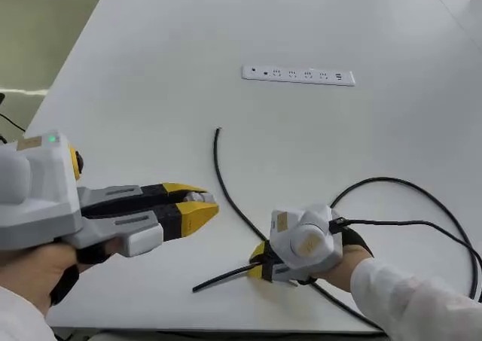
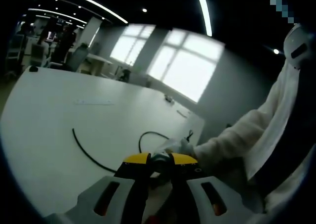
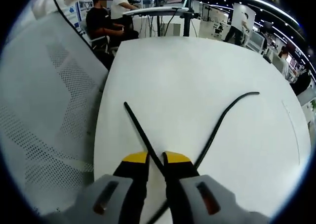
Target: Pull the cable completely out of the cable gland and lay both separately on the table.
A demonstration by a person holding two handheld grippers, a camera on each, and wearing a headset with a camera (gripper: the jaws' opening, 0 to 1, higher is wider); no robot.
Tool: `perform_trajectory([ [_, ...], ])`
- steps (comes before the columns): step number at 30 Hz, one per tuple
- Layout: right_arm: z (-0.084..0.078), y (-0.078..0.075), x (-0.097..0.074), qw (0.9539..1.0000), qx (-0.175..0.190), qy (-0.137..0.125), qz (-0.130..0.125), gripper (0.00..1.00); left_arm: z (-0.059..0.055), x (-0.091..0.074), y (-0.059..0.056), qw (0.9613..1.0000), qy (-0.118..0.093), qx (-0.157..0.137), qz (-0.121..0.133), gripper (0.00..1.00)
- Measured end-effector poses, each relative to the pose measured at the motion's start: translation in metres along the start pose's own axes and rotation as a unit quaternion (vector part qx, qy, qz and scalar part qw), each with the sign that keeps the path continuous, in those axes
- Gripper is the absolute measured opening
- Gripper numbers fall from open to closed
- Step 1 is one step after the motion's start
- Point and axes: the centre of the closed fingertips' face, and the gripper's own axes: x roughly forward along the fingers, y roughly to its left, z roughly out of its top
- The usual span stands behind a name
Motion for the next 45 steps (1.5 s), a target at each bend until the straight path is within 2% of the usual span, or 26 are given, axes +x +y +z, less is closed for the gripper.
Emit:
perform_trajectory([
  [3, 0.005, -0.003, 0.002, 0.9998, 0.008, -0.017, -0.010, 0.14, -0.001, 0.005, 0.004, 1.0000, 0.001, 0.000, 0.000, 0.17],
  [4, 0.004, -0.003, 0.001, 0.9998, 0.003, -0.013, -0.016, 0.16, -0.002, 0.008, 0.007, 1.0000, 0.003, 0.001, 0.001, 0.17],
  [5, 0.005, -0.005, 0.001, 0.9995, -0.004, -0.014, -0.028, 0.20, -0.003, 0.009, 0.010, 1.0000, 0.006, 0.002, 0.001, 0.17],
  [6, 0.008, -0.006, 0.001, 0.9992, -0.002, -0.026, -0.030, 0.24, -0.005, 0.012, 0.013, 0.9999, 0.009, 0.003, 0.002, 0.17],
  [7, 0.012, -0.003, 0.002, 0.9989, 0.002, -0.037, -0.027, 0.32, -0.006, 0.013, 0.016, 0.9999, 0.011, 0.005, 0.004, 0.17],
  [9, 0.013, 0.000, 0.001, 0.9989, -0.005, -0.040, -0.023, 0.39, -0.007, 0.016, 0.023, 0.9999, 0.013, 0.008, 0.007, 0.17],
  [12, 0.015, 0.004, -0.001, 0.9987, -0.007, -0.048, -0.014, 0.38, -0.010, 0.023, 0.034, 0.9997, 0.010, 0.018, 0.013, 0.17],
  [15, 0.012, 0.001, -0.003, 0.9986, 0.001, -0.049, -0.022, 0.41, -0.017, 0.030, 0.047, 0.9993, 0.011, 0.027, 0.025, 0.17],
  [16, 0.009, -0.005, -0.007, 0.9977, 0.019, -0.052, -0.038, 0.45, -0.025, 0.036, 0.057, 0.9990, 0.016, 0.029, 0.028, 0.17],
  [17, 0.009, -0.006, -0.007, 0.9973, 0.027, -0.055, -0.041, 0.47, -0.028, 0.038, 0.059, 0.9990, 0.018, 0.029, 0.030, 0.17],
  [18, 0.008, -0.010, -0.014, 0.9948, 0.059, -0.070, -0.045, 0.48, -0.040, 0.044, 0.068, 0.9984, 0.030, 0.034, 0.035, 0.17],
  [20, 0.006, -0.016, -0.025, 0.9915, 0.087, -0.082, -0.051, 0.47, -0.057, 0.053, 0.081, 0.9973, 0.046, 0.037, 0.044, 0.17],
  [22, 0.005, -0.021, -0.035, 0.9897, 0.095, -0.089, -0.059, 0.48, -0.070, 0.060, 0.087, 0.9969, 0.059, 0.028, 0.043, 0.17],
  [25, 0.003, -0.028, -0.052, 0.9851, 0.117, -0.105, -0.069, 0.51, -0.091, 0.070, 0.100, 0.9948, 0.087, 0.019, 0.050, 0.17],
  [26, 0.002, -0.034, -0.059, 0.9806, 0.134, -0.118, -0.081, 0.51, -0.097, 0.074, 0.103, 0.9941, 0.092, 0.020, 0.053, 0.17],
  [27, 0.002, -0.040, -0.067, 0.9741, 0.158, -0.132, -0.093, 0.52, -0.098, 0.076, 0.104, 0.9941, 0.093, 0.021, 0.052, 0.17],
  [28, 0.002, -0.041, -0.069, 0.9719, 0.167, -0.136, -0.095, 0.52, -0.105, 0.081, 0.109, 0.9936, 0.098, 0.022, 0.052, 0.17],
  [29, -0.001, -0.044, -0.075, 0.9663, 0.189, -0.144, -0.100, 0.53, -0.109, 0.083, 0.110, 0.9931, 0.102, 0.022, 0.053, 0.17],
  [31, -0.006, -0.052, -0.086, 0.9581, 0.206, -0.153, -0.126, 0.53, -0.116, 0.087, 0.112, 0.9916, 0.113, 0.030, 0.055, 0.17],
  [33, -0.009, -0.054, -0.094, 0.9512, 0.227, -0.162, -0.131, 0.54, -0.125, 0.092, 0.116, 0.9897, 0.127, 0.039, 0.054, 0.17],
  [35, -0.013, -0.056, -0.103, 0.9471, 0.233, -0.167, -0.144, 0.54, -0.133, 0.094, 0.117, 0.9881, 0.139, 0.039, 0.054, 0.17],
  [40, -0.020, -0.059, -0.121, 0.9430, 0.238, -0.169, -0.159, 0.54, -0.146, 0.096, 0.120, 0.9838, 0.159, 0.058, 0.059, 0.17],
  [42, -0.023, -0.063, -0.128, 0.9398, 0.244, -0.171, -0.167, 0.54, -0.146, 0.096, 0.121, 0.9844, 0.154, 0.066, 0.055, 0.17],
  [45, -0.025, -0.068, -0.138, 0.9316, 0.257, -0.181, -0.182, 0.54, -0.145, 0.096, 0.122, 0.9852, 0.151, 0.057, 0.058, 0.17],
])
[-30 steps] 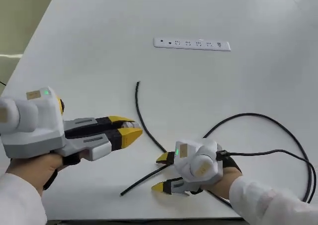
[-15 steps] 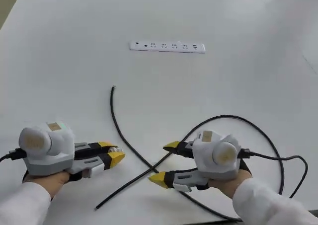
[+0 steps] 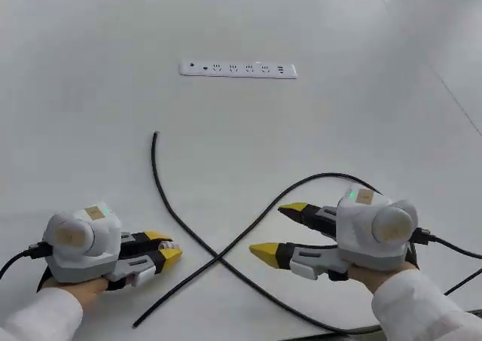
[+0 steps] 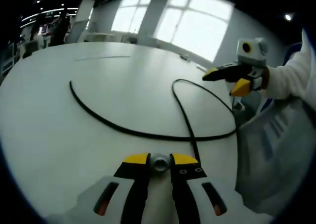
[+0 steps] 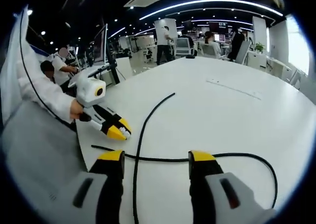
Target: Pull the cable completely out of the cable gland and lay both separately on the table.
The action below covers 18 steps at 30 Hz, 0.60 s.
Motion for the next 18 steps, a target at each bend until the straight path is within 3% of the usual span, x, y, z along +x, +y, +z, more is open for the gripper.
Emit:
perform_trajectory([
  [6, 0.011, -0.009, -0.010, 0.9997, 0.002, -0.015, -0.017, 0.55, -0.001, -0.001, -0.001, 1.0000, 0.000, 0.010, 0.002, 0.19],
  [11, 0.022, -0.014, -0.023, 0.9991, 0.002, -0.028, -0.031, 0.58, 0.001, -0.009, -0.006, 0.9999, 0.006, 0.002, 0.012, 0.29],
  [18, 0.012, -0.016, -0.050, 0.9990, -0.015, 0.002, -0.041, 0.64, 0.039, -0.054, -0.019, 0.9992, -0.035, -0.005, 0.017, 0.54],
])
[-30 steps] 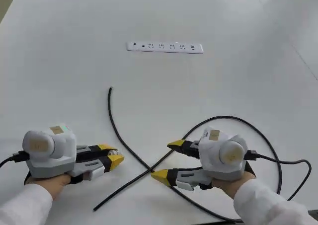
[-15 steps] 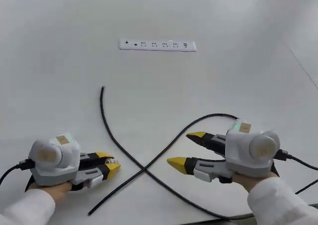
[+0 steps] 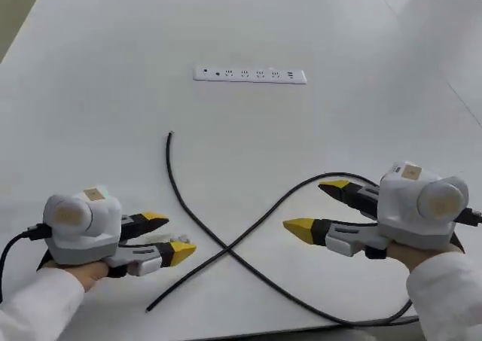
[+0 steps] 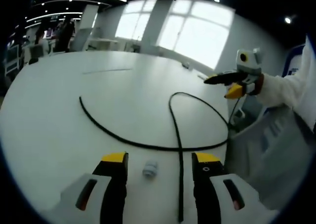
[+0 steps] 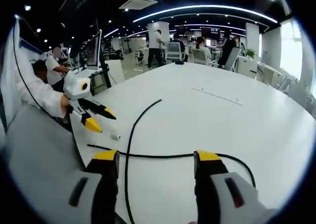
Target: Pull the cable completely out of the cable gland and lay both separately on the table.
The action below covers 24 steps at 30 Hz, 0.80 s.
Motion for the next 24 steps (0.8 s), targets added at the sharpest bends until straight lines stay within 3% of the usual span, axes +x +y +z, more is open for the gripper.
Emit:
perform_trajectory([
  [2, -0.005, 0.002, -0.011, 1.0000, 0.003, 0.007, 0.002, 0.66, 0.008, -0.013, -0.003, 1.0000, -0.003, -0.002, 0.004, 0.58],
  [6, -0.017, 0.006, -0.035, 0.9998, 0.003, 0.020, 0.002, 0.68, 0.024, -0.049, -0.014, 0.9994, -0.004, 0.021, 0.027, 0.71],
  [8, -0.023, 0.007, -0.047, 0.9995, 0.005, 0.030, 0.000, 0.68, 0.028, -0.065, -0.019, 0.9992, -0.005, 0.018, 0.035, 0.77],
  [13, -0.035, 0.004, -0.070, 0.9991, 0.017, 0.039, -0.006, 0.70, 0.037, -0.106, -0.034, 0.9975, -0.035, -0.017, 0.059, 0.89],
  [18, -0.041, 0.002, -0.094, 0.9981, 0.034, 0.048, -0.017, 0.72, 0.035, -0.139, -0.045, 0.9954, -0.044, -0.012, 0.084, 0.91],
  [24, -0.046, -0.006, -0.110, 0.9965, 0.062, 0.046, -0.034, 0.72, 0.021, -0.159, -0.053, 0.9942, -0.036, -0.021, 0.099, 0.93],
])
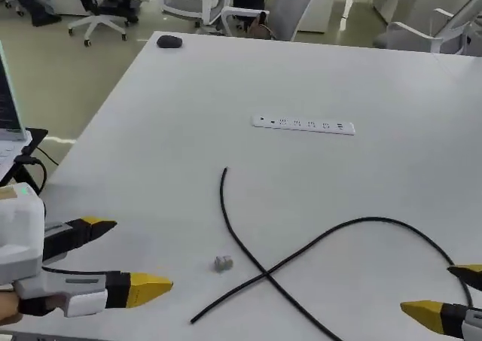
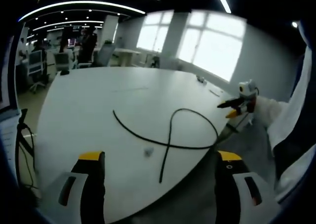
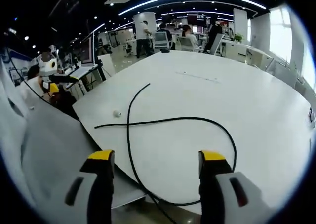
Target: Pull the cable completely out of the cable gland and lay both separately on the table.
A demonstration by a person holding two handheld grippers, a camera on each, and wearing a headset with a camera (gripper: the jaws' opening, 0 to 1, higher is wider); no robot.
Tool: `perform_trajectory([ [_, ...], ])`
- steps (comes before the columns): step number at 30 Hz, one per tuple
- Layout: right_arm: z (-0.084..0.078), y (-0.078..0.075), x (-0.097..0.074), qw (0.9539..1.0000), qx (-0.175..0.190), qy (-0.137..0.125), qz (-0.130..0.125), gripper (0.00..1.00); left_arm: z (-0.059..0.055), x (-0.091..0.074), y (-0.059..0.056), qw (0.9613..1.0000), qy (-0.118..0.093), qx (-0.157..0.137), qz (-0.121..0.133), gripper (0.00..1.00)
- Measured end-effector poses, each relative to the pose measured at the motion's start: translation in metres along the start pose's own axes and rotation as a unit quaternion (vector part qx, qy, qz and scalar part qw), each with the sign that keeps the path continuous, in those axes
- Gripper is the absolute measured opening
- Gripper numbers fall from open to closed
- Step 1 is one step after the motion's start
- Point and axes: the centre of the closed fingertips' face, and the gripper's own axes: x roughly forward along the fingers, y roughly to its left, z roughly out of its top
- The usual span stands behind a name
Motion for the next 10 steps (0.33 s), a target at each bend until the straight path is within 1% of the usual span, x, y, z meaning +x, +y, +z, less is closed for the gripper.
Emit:
perform_trajectory([
  [2, -0.003, -0.001, -0.002, 1.0000, 0.004, 0.002, -0.003, 0.73, -0.002, -0.004, 0.001, 1.0000, -0.002, 0.000, 0.007, 0.96],
  [6, -0.013, -0.002, -0.001, 0.9999, 0.010, 0.013, -0.002, 0.74, -0.006, -0.007, 0.000, 0.9999, 0.004, -0.002, 0.011, 0.96],
  [10, -0.019, 0.001, 0.001, 0.9997, 0.015, 0.021, 0.001, 0.74, -0.006, -0.008, 0.000, 0.9999, 0.004, -0.004, 0.014, 0.96],
])
